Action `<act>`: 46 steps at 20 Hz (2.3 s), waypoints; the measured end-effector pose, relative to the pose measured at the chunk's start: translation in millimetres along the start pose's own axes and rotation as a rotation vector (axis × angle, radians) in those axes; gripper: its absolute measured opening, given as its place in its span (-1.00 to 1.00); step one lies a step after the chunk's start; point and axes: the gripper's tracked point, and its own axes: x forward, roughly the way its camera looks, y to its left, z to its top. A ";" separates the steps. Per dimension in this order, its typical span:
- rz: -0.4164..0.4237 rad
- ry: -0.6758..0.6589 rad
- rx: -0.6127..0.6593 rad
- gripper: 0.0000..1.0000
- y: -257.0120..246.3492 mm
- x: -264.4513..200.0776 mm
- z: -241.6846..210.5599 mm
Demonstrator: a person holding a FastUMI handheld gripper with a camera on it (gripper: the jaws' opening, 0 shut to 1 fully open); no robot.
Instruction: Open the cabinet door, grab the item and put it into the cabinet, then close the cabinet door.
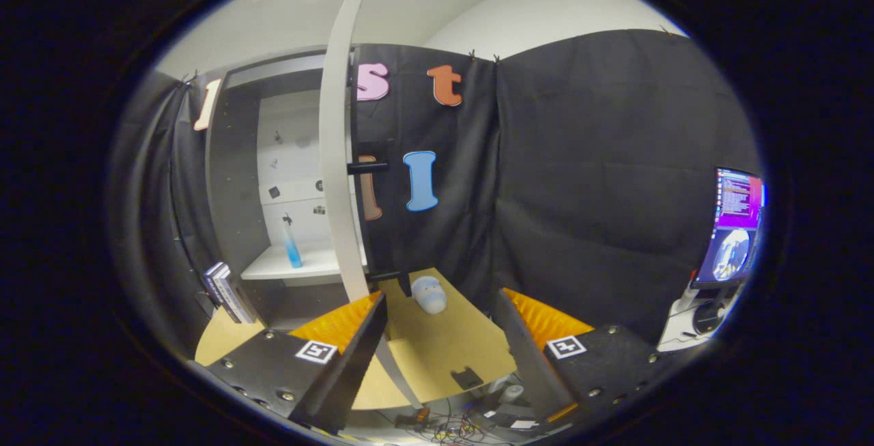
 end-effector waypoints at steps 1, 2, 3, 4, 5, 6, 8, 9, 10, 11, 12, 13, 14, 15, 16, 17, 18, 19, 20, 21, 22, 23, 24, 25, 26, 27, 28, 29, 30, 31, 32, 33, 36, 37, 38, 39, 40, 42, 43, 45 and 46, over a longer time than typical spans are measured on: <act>0.008 0.009 0.009 0.91 4.1 -5.9 -1.0; 0.018 0.001 0.011 0.89 9.0 -3.4 -1.3; 0.028 0.005 0.006 0.89 13.9 -4.3 -2.7; 0.043 0.004 0.000 0.89 22.0 -8.4 -2.5; 0.065 0.006 -0.011 0.89 30.3 -13.6 -3.8; 0.095 0.008 -0.015 0.89 41.4 -16.2 -4.3; 0.154 0.016 -0.014 0.89 64.1 -16.5 -6.5; 0.175 0.016 -0.012 0.89 73.4 -16.7 -5.8; 0.199 0.018 -0.014 0.89 83.3 -15.5 -5.9; 0.226 0.018 -0.014 0.89 93.6 -14.6 -6.2; 0.253 0.020 -0.010 0.89 103.8 -12.4 -6.8; 0.279 0.028 0.004 0.89 113.8 -10.6 -8.7; 0.307 0.032 0.011 0.89 125.9 -9.9 -11.5; 0.333 0.035 0.011 0.89 136.5 -10.1 -13.4; 0.356 0.037 0.011 0.89 146.5 -9.7 -13.9; 0.375 0.039 0.008 0.89 156.1 -8.2 -14.1; 0.390 0.034 0.006 0.89 166.4 -6.1 -13.2; 0.408 0.027 0.002 0.89 176.1 -2.8 -12.4; 0.422 0.031 0.003 0.89 185.3 -3.4 -13.8; 0.437 0.035 -0.006 0.89 193.1 -3.3 -14.7; 0.448 0.028 -0.015 0.89 199.4 -1.9 -13.7; 0.459 0.024 -0.017 0.89 205.8 -0.2 -11.5; 0.470 0.032 -0.016 0.89 212.2 1.4 -13.0; 0.479 0.033 -0.008 0.89 218.3 5.0 -11.7; 0.489 0.035 -0.003 0.89 226.2 7.6 -11.2; 0.496 0.036 0.003 0.89 232.2 11.1 -9.9; 0.507 0.039 0.004 0.89 239.3 13.1 -11.1; 0.519 0.040 -0.002 0.89 246.8 14.1 -12.1; 0.532 0.037 -0.007 0.90 248.9 16.0 -12.0; 0.547 0.042 -0.008 0.90 255.4 19.8 -13.0; 0.564 0.039 -0.002 0.90 265.5 24.6 -14.1; 0.583 0.041 -0.005 0.90 276.2 29.2 -15.4; 0.608 0.045 -0.010 0.93 300.2 42.4 -17.8; 0.632 0.044 -0.011 0.96 309.0 48.3 -18.4; 0.643 0.048 -0.012 0.99 318.4 48.3 -20.4; 0.654 0.046 -0.016 1.00 325.6 50.5 -20.2; 0.662 0.043 -0.024 1.00 332.0 53.4 -19.7; 0.675 0.039 -0.035 1.00 338.7 57.3 -19.6; 0.683 0.041 -0.035 1.00 342.4 59.8 -19.5; 0.699 0.046 -0.032 1.00 351.6 65.3 -20.2; 0.708 0.048 -0.030 1.00 355.7 69.5 -21.2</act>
